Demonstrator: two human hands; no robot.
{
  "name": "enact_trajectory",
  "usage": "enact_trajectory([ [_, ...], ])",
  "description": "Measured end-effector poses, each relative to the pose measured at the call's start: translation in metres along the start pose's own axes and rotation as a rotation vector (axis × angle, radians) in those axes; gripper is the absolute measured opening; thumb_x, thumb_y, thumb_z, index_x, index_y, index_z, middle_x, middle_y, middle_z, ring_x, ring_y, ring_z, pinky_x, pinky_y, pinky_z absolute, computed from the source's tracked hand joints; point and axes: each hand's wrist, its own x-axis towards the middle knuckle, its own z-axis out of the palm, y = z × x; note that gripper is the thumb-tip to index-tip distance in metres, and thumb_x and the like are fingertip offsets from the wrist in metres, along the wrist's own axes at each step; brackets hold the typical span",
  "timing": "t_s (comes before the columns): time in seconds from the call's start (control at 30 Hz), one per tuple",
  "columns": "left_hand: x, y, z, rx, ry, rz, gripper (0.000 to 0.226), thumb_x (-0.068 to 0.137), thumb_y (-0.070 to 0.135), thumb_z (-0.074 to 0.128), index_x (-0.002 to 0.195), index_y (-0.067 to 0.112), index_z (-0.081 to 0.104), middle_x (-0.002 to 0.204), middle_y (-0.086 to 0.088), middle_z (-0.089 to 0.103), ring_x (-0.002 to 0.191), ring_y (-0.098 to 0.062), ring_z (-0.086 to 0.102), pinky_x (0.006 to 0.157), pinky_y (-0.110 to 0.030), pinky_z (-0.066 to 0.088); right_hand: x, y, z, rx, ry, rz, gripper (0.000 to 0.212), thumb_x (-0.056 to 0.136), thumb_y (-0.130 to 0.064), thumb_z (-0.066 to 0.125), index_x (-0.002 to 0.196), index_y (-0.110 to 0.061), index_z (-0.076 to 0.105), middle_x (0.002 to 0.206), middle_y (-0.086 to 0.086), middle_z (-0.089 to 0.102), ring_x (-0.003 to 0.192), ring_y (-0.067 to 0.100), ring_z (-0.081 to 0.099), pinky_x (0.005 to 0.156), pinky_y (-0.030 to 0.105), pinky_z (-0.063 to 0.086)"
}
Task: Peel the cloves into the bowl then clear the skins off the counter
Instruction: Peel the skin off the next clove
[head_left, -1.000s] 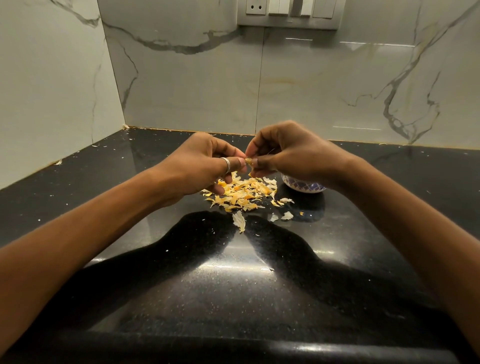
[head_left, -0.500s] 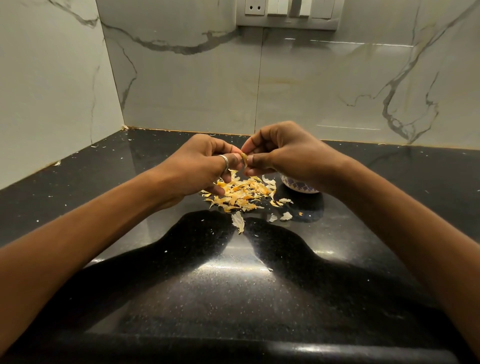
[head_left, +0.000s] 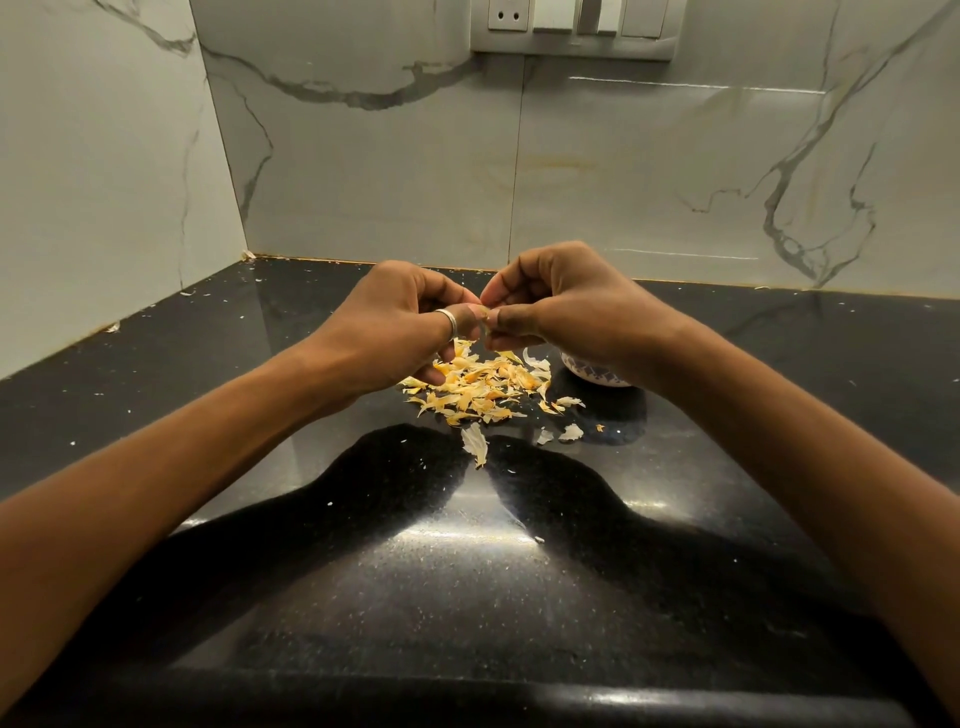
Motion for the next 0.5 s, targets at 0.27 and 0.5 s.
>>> enact_trajectory([
  [0.27,0.0004,-0.0016,-0.0002,0.029,-0.011,0.046,0.008,0.096,0.013,0.063,0.103,0.013,0.069,0.09,-0.012,0.07,0.059,-0.007,0.062,0.053,-0.028,0.058,0.0,-0.0008,-0.0018,0.073,0.003,0.03,0.018,0.092,0.01,0.06,0.109,0.006,0.062,0.099,0.023,0.07,0.08,0.021,0.073,0.071,0.025,0.062],
  [0.5,0.0024,-0.0048,-0.0007,0.073,0.02,0.066,0.007,0.097,0.016,0.062,0.1,0.013,0.067,0.09,-0.018,0.068,0.06,-0.012,0.063,0.053,-0.029,0.059,-0.0005,-0.0014,0.001,0.082,0.011,0.018,0.016,0.092,0.006,0.061,0.108,0.007,0.062,0.096,0.024,0.071,0.078,0.023,0.073,0.068,0.025,0.062],
])
